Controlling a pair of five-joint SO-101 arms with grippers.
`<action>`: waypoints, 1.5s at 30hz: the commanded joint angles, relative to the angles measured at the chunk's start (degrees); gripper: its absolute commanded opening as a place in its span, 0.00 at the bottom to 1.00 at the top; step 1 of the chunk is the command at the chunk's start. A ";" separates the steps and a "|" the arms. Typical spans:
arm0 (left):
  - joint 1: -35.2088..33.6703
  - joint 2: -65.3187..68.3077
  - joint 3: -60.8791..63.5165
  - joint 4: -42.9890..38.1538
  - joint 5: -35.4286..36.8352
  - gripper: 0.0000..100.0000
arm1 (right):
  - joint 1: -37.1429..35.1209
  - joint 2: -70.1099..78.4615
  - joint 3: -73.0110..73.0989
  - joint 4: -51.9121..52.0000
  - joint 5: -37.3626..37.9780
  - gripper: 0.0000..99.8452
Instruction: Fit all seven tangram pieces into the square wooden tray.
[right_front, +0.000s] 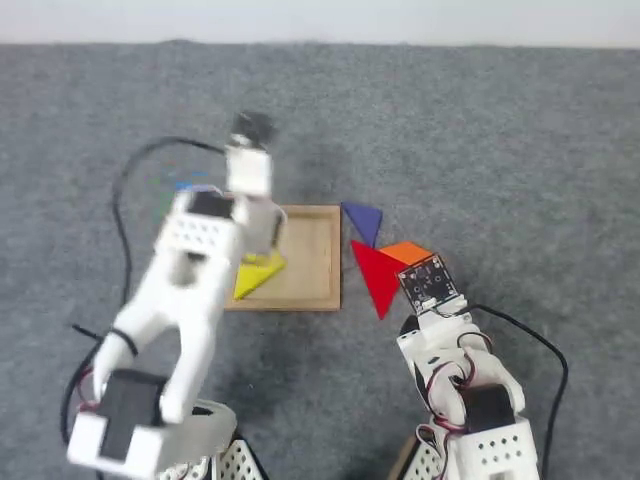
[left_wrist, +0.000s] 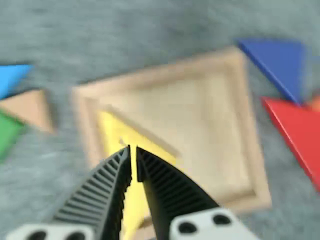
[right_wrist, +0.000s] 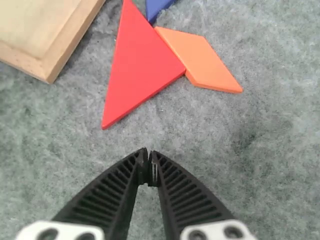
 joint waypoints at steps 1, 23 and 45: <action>2.55 -4.66 10.68 -10.20 -8.62 0.02 | 0.92 0.66 1.05 0.13 0.70 0.01; -8.44 16.44 -10.24 0.26 0.70 0.02 | 0.92 0.66 1.05 0.13 0.70 0.01; -2.81 -7.74 9.27 -2.11 -4.84 0.01 | 0.92 0.66 1.05 0.13 0.70 0.01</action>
